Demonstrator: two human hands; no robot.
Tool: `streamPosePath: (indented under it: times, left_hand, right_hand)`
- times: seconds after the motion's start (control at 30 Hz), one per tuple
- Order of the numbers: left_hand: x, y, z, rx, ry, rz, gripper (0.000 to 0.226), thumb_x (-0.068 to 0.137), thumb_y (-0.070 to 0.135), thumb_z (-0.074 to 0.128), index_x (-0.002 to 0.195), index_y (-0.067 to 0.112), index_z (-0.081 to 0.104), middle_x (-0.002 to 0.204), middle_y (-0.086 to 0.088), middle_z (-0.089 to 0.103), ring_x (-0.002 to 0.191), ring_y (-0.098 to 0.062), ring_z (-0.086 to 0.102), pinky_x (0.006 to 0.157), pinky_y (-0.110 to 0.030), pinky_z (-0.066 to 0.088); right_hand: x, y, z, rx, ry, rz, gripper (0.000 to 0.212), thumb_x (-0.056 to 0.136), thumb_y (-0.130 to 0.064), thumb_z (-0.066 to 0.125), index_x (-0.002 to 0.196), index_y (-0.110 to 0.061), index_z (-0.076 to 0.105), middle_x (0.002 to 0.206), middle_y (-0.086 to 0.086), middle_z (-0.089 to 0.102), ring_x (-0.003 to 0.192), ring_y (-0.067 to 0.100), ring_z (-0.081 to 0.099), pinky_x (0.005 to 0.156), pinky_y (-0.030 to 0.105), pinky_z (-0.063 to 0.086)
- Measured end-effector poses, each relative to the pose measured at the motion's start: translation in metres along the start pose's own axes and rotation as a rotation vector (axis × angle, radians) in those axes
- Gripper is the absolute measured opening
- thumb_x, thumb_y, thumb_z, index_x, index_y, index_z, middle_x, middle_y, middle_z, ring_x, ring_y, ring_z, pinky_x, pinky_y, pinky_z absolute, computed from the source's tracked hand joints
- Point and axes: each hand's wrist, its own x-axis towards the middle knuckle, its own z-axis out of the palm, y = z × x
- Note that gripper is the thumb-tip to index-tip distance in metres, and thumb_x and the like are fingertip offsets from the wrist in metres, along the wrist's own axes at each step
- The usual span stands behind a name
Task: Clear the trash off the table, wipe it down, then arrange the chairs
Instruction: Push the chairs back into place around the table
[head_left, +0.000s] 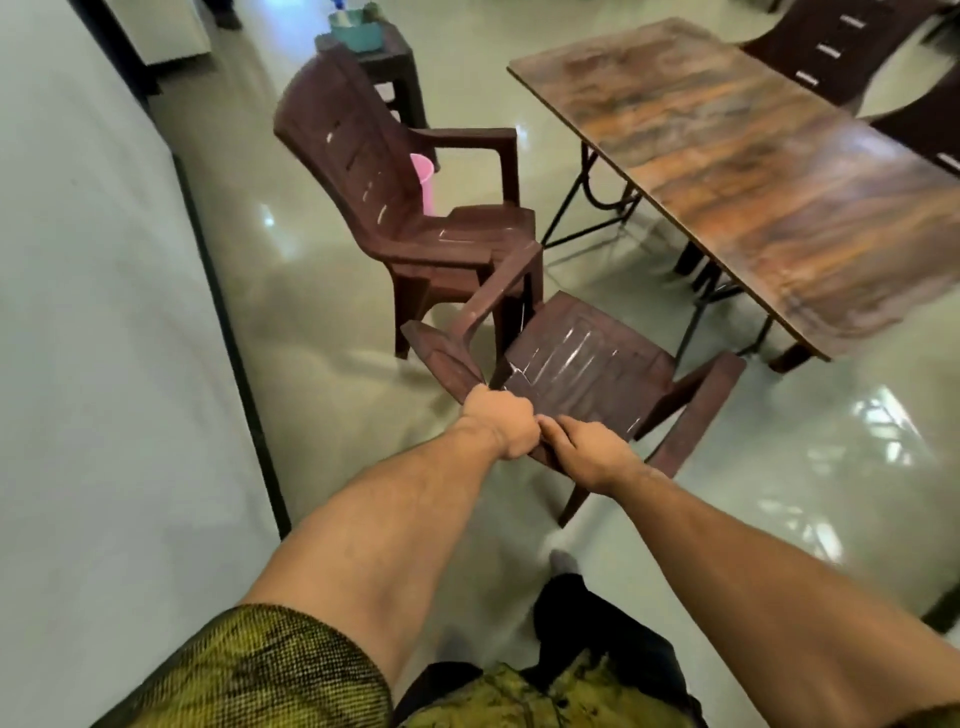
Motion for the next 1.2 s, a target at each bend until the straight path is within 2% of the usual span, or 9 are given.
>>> streamPosePath:
  times: [0.13, 0.27, 0.4, 0.6, 0.77, 1.03, 1.2]
  left_hand:
    - [-0.008, -0.008, 0.008, -0.036, -0.024, 0.04, 0.058, 0.104, 0.049, 0.021, 0.122, 0.016, 0.065, 0.129, -0.01, 0.065, 0.125, -0.026, 0.055, 0.108, -0.046, 0.029]
    - [-0.017, -0.024, 0.018, -0.019, -0.058, 0.06, 0.058, 0.103, 0.053, 0.025, 0.125, 0.016, 0.063, 0.133, -0.011, 0.063, 0.127, -0.029, 0.055, 0.109, -0.051, 0.027]
    - [-0.016, -0.046, 0.024, -0.002, -0.1, 0.057, 0.058, 0.102, 0.055, 0.028, 0.124, 0.015, 0.064, 0.132, -0.011, 0.063, 0.125, -0.031, 0.056, 0.106, -0.049, 0.031]
    - [0.027, -0.041, -0.015, 0.032, -0.013, 0.17, 0.061, 0.103, 0.056, 0.024, 0.119, 0.015, 0.065, 0.124, -0.012, 0.068, 0.119, -0.031, 0.061, 0.099, -0.042, 0.038]
    - [0.061, -0.062, -0.024, 0.113, 0.014, 0.194, 0.064, 0.103, 0.058, 0.019, 0.119, 0.017, 0.066, 0.123, -0.011, 0.069, 0.117, -0.031, 0.062, 0.096, -0.042, 0.04]
    - [0.108, -0.078, -0.04, 0.16, -0.181, 0.272, 0.062, 0.099, 0.059, 0.029, 0.132, 0.016, 0.06, 0.139, -0.012, 0.06, 0.128, -0.033, 0.055, 0.104, -0.042, 0.041]
    - [0.128, -0.082, -0.041, 0.167, -0.317, 0.372, 0.075, 0.095, 0.069, 0.03, 0.137, 0.013, 0.058, 0.145, -0.013, 0.055, 0.13, -0.032, 0.053, 0.107, -0.042, 0.04]
  right_hand:
    - [-0.027, -0.005, 0.011, -0.229, -0.018, -0.053, 0.063, 0.095, -0.072, 0.021, 0.124, -0.029, 0.056, 0.109, 0.009, 0.07, 0.1, 0.032, 0.065, 0.085, 0.042, 0.052]
    - [-0.046, -0.019, 0.039, -0.378, 0.11, -0.13, 0.063, 0.091, -0.078, 0.017, 0.109, -0.029, 0.054, 0.105, 0.006, 0.07, 0.092, 0.034, 0.067, 0.077, 0.044, 0.054]
    - [-0.057, -0.031, 0.062, -0.47, 0.158, -0.187, 0.073, 0.084, -0.085, 0.016, 0.112, -0.028, 0.052, 0.107, 0.002, 0.068, 0.091, 0.033, 0.068, 0.074, 0.042, 0.053]
    - [-0.023, -0.019, 0.023, -0.535, 0.304, -0.054, 0.069, 0.088, -0.081, 0.012, 0.101, -0.026, 0.051, 0.092, 0.004, 0.067, 0.08, 0.03, 0.067, 0.068, 0.042, 0.055]
    - [0.012, -0.033, 0.007, -0.534, 0.345, -0.035, 0.067, 0.088, -0.082, 0.014, 0.09, -0.025, 0.05, 0.085, 0.003, 0.067, 0.073, 0.028, 0.066, 0.065, 0.04, 0.055]
    - [0.033, -0.045, 0.003, -0.471, 0.384, 0.066, 0.077, 0.078, -0.091, 0.008, 0.084, -0.026, 0.049, 0.079, 0.003, 0.065, 0.07, 0.027, 0.063, 0.063, 0.038, 0.052]
    - [0.032, -0.056, 0.016, -0.495, 0.46, 0.212, 0.099, 0.069, -0.094, -0.009, 0.093, -0.025, 0.058, 0.081, 0.0, 0.067, 0.072, 0.025, 0.066, 0.057, 0.033, 0.045]
